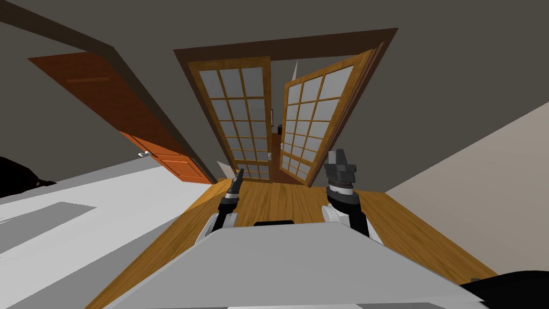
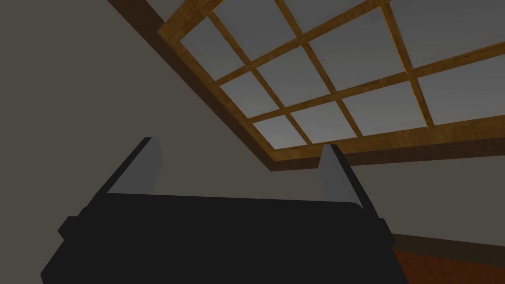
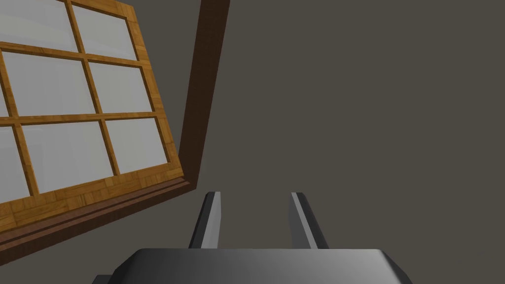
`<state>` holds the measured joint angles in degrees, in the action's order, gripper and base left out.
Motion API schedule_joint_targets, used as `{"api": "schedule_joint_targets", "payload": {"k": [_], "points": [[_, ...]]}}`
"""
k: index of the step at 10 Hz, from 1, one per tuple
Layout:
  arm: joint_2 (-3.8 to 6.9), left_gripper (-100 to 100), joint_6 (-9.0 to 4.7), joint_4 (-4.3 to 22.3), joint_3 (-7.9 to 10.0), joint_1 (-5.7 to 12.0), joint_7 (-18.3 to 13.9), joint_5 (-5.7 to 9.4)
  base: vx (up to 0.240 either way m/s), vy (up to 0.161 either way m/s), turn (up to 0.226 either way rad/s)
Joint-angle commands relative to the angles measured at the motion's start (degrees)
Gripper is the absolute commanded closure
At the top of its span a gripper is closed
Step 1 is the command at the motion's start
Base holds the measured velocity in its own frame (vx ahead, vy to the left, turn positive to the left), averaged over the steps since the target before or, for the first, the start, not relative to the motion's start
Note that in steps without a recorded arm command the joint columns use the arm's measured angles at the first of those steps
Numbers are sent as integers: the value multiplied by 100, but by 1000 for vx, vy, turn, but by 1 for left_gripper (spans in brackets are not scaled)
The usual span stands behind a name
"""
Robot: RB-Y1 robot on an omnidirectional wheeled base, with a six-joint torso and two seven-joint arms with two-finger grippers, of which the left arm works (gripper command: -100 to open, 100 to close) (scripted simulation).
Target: Push the door open
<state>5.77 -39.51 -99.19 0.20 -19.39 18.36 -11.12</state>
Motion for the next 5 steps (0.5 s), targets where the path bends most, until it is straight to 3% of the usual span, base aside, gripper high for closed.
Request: {"api": "schedule_joint_targets", "payload": {"k": [1, 5], "points": [[15, -100, -63, 159, 15, 12, 174, -55, 91, -41, 15], [68, -100, -182, 606, 79, 128, 565, -179, 96, -48, 17]]}}
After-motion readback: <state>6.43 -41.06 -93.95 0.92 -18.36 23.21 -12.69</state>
